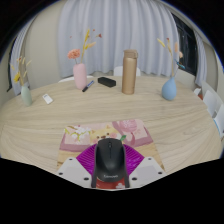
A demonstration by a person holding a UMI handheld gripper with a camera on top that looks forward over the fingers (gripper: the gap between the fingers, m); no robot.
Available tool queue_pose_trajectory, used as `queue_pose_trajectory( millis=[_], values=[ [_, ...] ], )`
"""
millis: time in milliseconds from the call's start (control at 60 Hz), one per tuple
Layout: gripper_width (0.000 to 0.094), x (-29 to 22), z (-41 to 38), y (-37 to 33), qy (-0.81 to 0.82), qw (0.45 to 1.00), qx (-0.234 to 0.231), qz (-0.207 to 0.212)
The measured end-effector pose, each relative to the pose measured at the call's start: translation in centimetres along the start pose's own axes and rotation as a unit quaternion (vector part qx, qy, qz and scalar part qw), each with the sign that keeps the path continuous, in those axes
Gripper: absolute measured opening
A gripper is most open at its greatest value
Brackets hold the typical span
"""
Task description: Arrange mouse
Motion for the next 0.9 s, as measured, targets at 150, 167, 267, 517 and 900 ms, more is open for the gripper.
queue_pose_trajectory(
  millis=[150, 167, 267, 517, 900],
  values=[
    [0.0472, 1.0, 0.3, 0.5, -0.011, 1.000, -0.003, 0.000],
    [0.0498, 1.1, 0.3, 0.5, -0.014, 1.000, -0.003, -0.001],
    [0.0832, 1.2, 0.3, 0.2, -0.011, 1.000, -0.010, -0.007],
    [0.0861, 1.2, 1.3, -5.9, 0.002, 1.000, 0.006, 0.013],
    [0.0856, 11.5, -6.7, -24.9, -0.036, 0.999, -0.032, 0.019]
  ],
)
Point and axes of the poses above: the point between the fingertips, and its own axes, seen from behind it with the camera up: z to the right, x down, y forward, the way the camera looks, the point moved 8 cm from there along -y, backward, against the way the camera looks, and after that the axes turned 15 degrees about -z, right-handed, at the moved point
